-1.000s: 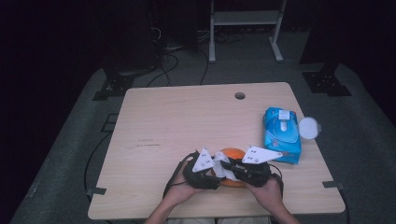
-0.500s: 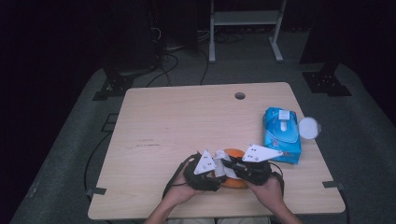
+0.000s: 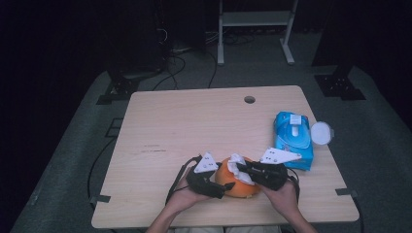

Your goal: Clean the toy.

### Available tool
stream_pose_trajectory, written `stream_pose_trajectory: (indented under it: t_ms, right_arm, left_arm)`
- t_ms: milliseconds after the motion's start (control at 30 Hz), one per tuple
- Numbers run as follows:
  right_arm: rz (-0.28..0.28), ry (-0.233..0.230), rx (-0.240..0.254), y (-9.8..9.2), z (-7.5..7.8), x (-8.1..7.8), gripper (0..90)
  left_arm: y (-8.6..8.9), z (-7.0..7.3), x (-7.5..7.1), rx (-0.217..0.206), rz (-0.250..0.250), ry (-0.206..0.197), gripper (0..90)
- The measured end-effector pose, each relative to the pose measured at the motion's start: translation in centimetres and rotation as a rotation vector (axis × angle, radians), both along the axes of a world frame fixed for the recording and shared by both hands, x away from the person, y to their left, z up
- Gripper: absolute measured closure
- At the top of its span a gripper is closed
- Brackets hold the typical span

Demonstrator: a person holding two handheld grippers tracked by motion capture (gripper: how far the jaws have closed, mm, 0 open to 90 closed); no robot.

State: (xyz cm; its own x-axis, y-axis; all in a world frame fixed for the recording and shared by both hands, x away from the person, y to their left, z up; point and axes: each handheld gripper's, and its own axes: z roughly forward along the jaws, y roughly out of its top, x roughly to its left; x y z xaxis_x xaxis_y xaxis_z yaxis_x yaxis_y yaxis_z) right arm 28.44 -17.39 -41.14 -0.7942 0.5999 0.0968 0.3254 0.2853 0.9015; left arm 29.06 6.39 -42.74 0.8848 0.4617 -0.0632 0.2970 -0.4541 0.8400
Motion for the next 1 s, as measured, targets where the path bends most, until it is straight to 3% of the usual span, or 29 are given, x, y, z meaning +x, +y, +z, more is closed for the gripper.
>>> stream_pose_trajectory:
  t_ms: [33,167,267,300,367,433,467,567,633,733,767,833,900,1000]
  right_arm:
    - [0.004,-0.002,-0.005,0.0,-0.1,0.0,81.2]
    - [-0.014,0.023,0.012,-1.0,-0.2,0.6,81.2]
    - [-0.049,0.047,0.012,-2.0,-0.7,1.1,81.2]
    - [-0.05,0.059,0.025,-2.1,-0.8,1.2,81.2]
    - [-0.046,0.058,0.034,-2.0,-0.9,1.1,81.1]
    - [-0.012,0.057,0.052,-1.2,-0.8,0.8,81.0]
    - [0.011,0.035,0.029,-0.5,-0.7,0.4,80.5]
    - [0.029,0.028,0.025,-0.5,-0.7,0.3,80.4]
    - [0.011,0.048,0.028,-1.1,-0.9,0.6,80.5]
    - [-0.02,0.069,0.039,-1.8,-1.0,0.8,80.7]
    - [-0.02,0.072,0.05,-1.5,-1.0,0.8,80.7]
    - [-0.011,0.073,0.057,-1.1,-1.1,0.7,80.7]
    - [0.016,0.067,0.064,-0.2,-1.1,0.5,80.7]
    - [0.014,0.048,0.034,-0.3,-0.9,0.6,80.8]
  left_arm:
    - [0.0,-0.1,0.0,0.022,-0.002,-0.008,27.2]
    - [0.3,-0.1,0.0,0.036,-0.002,-0.007,31.3]
    - [0.5,0.0,-0.1,0.014,-0.006,-0.01,28.2]
    - [0.5,0.1,-0.1,0.005,-0.004,-0.018,23.3]
    - [0.2,0.2,-0.3,-0.02,-0.001,-0.034,19.3]
    - [-0.3,0.0,-0.3,0.016,-0.003,-0.041,19.8]
    - [-0.3,-0.2,-0.3,0.035,-0.007,-0.043,24.2]
    - [0.5,-0.4,0.1,0.052,0.005,-0.005,26.5]
    - [0.9,-0.6,0.3,0.043,0.016,0.017,27.8]
    - [0.9,-0.4,0.3,0.033,0.005,0.018,27.1]
    - [0.8,-0.3,0.3,0.019,-0.009,0.01,21.4]
    - [0.5,-0.1,0.1,-0.011,-0.021,-0.008,19.3]
    - [0.5,-0.1,0.1,-0.005,-0.014,-0.02,18.8]
    - [1.0,-0.4,0.4,0.025,0.002,-0.013,28.6]
